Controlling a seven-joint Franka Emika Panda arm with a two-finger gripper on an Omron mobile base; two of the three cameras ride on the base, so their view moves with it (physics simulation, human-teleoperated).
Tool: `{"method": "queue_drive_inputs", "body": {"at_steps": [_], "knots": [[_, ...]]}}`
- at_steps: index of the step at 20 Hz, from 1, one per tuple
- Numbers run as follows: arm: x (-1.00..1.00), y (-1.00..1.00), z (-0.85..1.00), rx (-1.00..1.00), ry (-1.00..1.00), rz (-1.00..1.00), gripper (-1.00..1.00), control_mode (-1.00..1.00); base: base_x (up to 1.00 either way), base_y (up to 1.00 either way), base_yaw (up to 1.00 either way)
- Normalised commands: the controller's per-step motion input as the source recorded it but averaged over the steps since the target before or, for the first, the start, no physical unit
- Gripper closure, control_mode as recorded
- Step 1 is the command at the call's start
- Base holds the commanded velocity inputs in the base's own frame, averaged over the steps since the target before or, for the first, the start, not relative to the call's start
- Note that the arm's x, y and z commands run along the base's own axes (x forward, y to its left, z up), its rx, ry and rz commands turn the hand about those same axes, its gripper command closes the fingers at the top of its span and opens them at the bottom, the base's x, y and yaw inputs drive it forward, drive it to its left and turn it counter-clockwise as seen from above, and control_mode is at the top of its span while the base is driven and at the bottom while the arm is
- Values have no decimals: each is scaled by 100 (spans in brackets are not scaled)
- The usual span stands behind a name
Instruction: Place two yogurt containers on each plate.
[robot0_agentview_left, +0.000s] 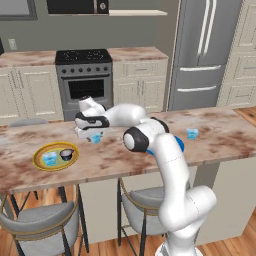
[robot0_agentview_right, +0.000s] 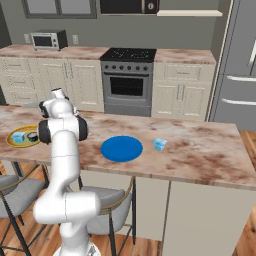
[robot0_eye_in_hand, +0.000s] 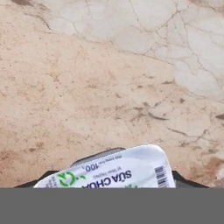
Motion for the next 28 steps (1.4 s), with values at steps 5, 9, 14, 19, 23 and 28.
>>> {"method": "queue_drive_inputs", "body": {"at_steps": [5, 9, 14, 19, 23, 28], "knots": [[-34, -34, 31, 4, -8, 0, 100, -100, 0, 0, 0], [-33, -52, 54, 3, -14, 0, 100, -100, 0, 0, 0], [-45, -61, 37, 5, -19, 0, 100, -100, 0, 0, 0], [-56, -76, 13, 17, -16, -8, 100, -100, 0, 0, 0], [-45, -78, 17, 26, 0, -10, 100, -100, 0, 0, 0], [-31, -70, 25, 21, 0, -10, 100, -100, 0, 0, 0]]}}
